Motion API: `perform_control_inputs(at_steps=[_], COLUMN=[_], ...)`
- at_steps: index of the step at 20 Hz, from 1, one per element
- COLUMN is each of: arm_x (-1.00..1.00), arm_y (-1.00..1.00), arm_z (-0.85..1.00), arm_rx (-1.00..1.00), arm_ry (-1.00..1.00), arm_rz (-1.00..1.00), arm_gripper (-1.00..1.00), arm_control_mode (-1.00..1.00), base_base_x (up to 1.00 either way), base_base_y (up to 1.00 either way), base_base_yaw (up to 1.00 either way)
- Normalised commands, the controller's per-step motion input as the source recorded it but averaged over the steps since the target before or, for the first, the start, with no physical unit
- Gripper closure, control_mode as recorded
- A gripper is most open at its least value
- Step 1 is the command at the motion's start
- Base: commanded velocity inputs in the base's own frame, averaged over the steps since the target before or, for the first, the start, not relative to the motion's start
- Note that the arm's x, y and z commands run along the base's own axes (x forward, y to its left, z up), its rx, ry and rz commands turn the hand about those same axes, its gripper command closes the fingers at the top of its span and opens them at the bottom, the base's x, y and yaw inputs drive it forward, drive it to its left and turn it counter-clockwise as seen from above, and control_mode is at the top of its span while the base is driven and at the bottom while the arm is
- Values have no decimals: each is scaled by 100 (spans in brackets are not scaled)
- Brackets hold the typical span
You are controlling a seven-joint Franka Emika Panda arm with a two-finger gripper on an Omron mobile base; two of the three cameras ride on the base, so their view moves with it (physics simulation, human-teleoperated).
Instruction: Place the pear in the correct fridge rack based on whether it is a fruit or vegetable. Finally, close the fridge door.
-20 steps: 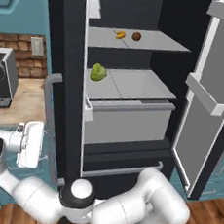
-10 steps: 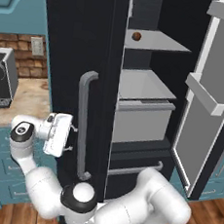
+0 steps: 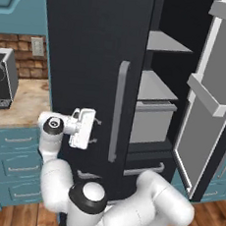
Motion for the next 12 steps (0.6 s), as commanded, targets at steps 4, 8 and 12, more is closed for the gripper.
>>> perform_control_inputs(at_steps=[4, 8, 12], arm_x=[59, 62, 70], arm_y=[-49, -39, -31], arm_z=[0, 0, 0], arm_rx=[5, 8, 10], arm_ry=[-14, -9, -8], arm_rz=[32, 40, 48], arm_gripper=[-100, -100, -100], arm_control_mode=[-100, -100, -100], base_base_x=[0, 0, 0], base_base_y=[0, 0, 0], base_base_yaw=[0, 0, 0])
